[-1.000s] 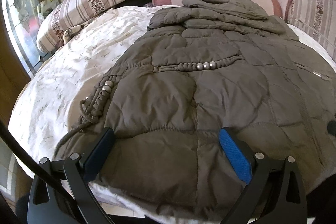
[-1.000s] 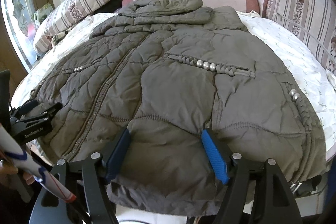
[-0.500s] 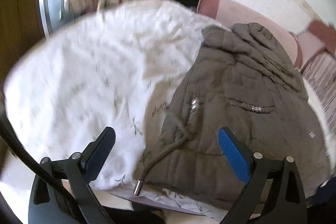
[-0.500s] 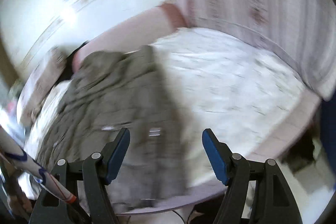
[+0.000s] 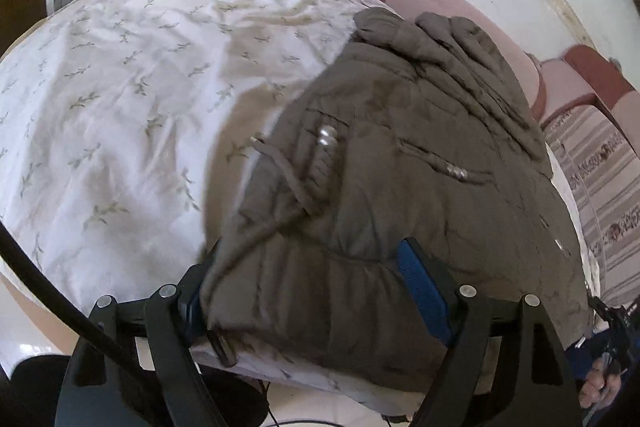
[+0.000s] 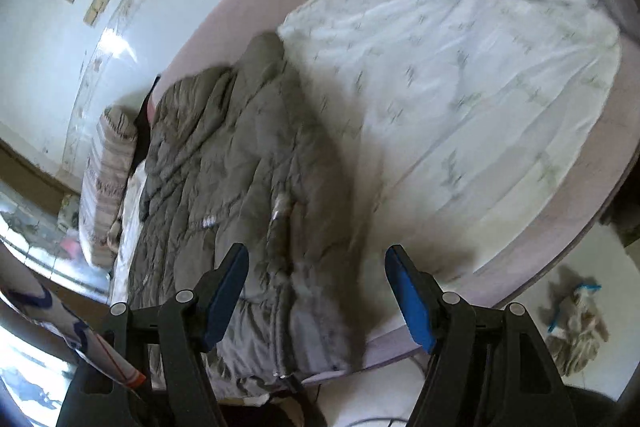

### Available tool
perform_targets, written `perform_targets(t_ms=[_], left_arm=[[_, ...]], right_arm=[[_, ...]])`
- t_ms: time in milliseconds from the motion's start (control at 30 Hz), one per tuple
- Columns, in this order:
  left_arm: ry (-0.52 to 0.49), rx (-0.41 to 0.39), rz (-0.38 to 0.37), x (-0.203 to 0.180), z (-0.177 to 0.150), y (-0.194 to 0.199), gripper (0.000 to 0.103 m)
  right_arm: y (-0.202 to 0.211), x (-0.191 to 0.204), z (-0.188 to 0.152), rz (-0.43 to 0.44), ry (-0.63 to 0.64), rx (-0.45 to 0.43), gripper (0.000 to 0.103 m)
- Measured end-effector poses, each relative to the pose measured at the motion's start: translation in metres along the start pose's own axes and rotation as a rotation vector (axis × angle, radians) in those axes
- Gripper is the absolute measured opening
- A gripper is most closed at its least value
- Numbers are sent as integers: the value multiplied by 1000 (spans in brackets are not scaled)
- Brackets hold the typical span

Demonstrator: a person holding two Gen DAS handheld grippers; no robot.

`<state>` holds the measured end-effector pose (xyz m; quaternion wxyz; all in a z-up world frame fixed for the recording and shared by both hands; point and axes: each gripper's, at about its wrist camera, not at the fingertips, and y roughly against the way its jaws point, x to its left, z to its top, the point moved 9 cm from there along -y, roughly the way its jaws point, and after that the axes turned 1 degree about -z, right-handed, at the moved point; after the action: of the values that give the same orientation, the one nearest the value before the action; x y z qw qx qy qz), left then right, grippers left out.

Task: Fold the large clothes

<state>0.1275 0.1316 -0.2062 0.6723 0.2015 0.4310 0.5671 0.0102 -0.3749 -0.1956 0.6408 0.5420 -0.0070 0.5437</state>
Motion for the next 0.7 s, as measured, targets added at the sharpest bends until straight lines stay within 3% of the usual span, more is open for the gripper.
perform_targets(t_ms=[133, 267, 333, 400, 533, 700], left_arm=[[-20, 4, -24, -17, -13, 0, 82], [-90, -8, -28, -43, -26, -4, 82], [-141, -53, 38, -47, -24, -3, 69], [-176, -88, 77, -48, -20, -2, 60], [-275, -146, 184, -52, -15, -5, 56], [-290, -146, 224, -51, -15, -15, 58]], right_arm=[[-23, 20, -31, 42, 18, 90, 76], [-24, 64, -55, -13, 211, 19, 69], [-22, 75, -58, -8, 248, -9, 50], [-22, 73, -54, -81, 284, -51, 36], [-34, 57, -54, -168, 277, -36, 35], [-43, 56, -61, -223, 343, -28, 39]])
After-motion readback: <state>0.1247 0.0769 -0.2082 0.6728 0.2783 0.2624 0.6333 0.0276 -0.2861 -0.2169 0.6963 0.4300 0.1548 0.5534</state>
